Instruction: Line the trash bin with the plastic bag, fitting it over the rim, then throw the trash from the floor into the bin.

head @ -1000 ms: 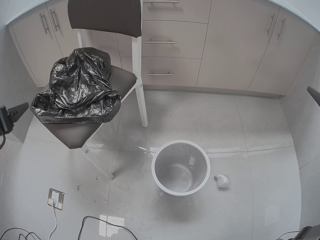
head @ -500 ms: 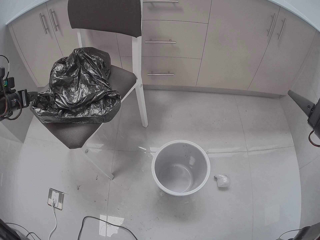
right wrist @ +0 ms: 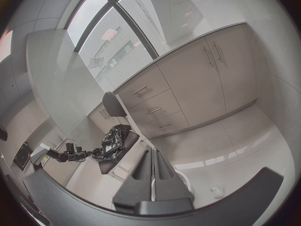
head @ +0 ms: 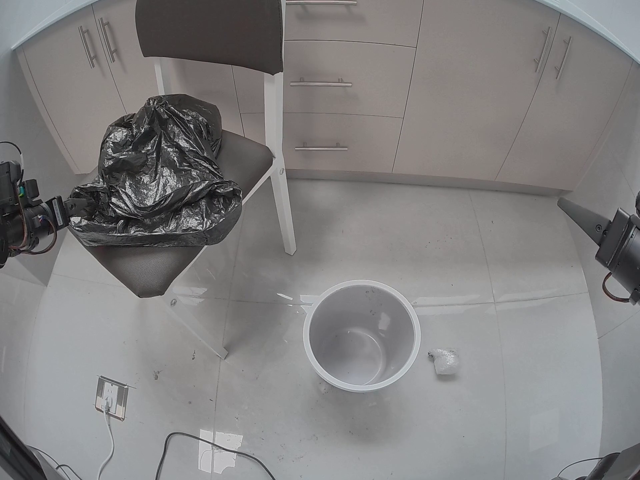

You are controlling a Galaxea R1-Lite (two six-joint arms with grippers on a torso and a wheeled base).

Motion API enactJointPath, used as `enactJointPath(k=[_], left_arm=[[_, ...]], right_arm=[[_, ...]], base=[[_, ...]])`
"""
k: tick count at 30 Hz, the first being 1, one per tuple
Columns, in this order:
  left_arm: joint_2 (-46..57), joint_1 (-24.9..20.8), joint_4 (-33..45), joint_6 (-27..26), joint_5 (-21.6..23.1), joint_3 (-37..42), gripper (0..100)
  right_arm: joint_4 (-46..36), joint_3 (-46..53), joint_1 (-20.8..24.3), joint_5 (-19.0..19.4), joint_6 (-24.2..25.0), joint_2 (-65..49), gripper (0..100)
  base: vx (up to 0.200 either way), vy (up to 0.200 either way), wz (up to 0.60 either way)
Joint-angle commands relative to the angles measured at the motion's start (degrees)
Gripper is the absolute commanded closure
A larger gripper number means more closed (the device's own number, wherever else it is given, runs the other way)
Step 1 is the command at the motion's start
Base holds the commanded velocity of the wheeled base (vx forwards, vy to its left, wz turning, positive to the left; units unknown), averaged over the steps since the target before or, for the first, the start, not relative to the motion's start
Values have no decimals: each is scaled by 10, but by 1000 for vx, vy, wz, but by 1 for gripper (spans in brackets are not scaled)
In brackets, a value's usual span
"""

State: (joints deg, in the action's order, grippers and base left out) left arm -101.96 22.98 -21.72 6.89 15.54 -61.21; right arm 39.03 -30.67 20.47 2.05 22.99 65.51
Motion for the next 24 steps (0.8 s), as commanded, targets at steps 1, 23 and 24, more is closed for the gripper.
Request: enactJointPath(k=[1, 23, 24], left_arm=[[-4, 3, -2, 35, 32, -20, 0], [-97, 3, -46, 35, 28, -50, 0], [-101, 1, -47, 35, 28, -51, 0]], right_arm=[[0, 2, 0, 0, -1, 3, 100], [1, 3, -1, 0, -1, 15, 100], [1, 3, -1, 0, -1, 15, 100]], base=[[0, 0, 0], [0, 0, 0], [0, 0, 0]])
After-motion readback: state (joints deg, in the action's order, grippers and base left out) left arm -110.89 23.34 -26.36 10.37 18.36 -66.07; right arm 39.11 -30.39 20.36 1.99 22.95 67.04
